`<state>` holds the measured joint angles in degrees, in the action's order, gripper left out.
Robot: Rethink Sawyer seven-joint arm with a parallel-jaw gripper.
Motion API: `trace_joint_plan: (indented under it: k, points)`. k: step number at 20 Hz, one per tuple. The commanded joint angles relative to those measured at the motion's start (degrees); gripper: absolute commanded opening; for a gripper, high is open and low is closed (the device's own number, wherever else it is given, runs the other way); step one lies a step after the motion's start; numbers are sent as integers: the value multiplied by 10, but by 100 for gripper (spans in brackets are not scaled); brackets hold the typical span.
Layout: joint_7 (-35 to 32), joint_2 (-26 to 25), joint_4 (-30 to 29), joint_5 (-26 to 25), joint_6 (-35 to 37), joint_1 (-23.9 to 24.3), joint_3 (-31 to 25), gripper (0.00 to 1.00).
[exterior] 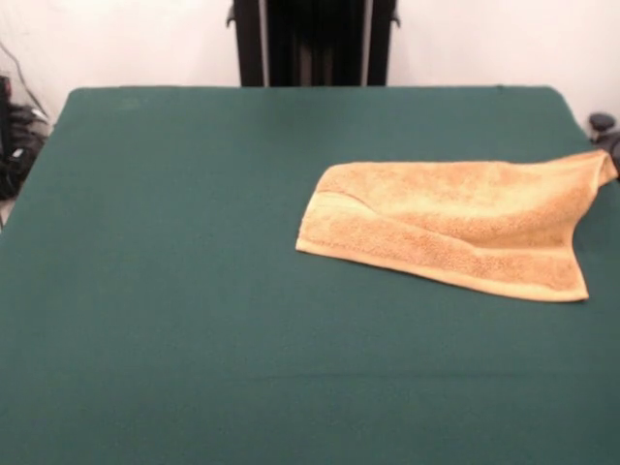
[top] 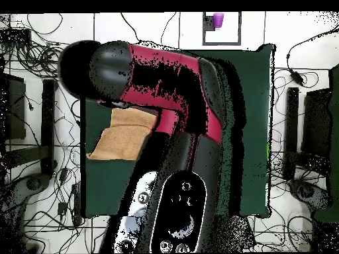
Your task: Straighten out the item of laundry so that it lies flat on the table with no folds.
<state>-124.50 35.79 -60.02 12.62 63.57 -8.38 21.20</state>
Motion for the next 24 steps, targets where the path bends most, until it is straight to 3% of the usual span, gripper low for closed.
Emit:
trace_joint_plan:
  k: [1,13,24]
  points:
    - [106,-14,-135,-60,-73,23,-82,100]
    - [171,20,-218,-131,-139,76,-153,100]
    - [148,25,-295,-202,-237,135,-217,100]
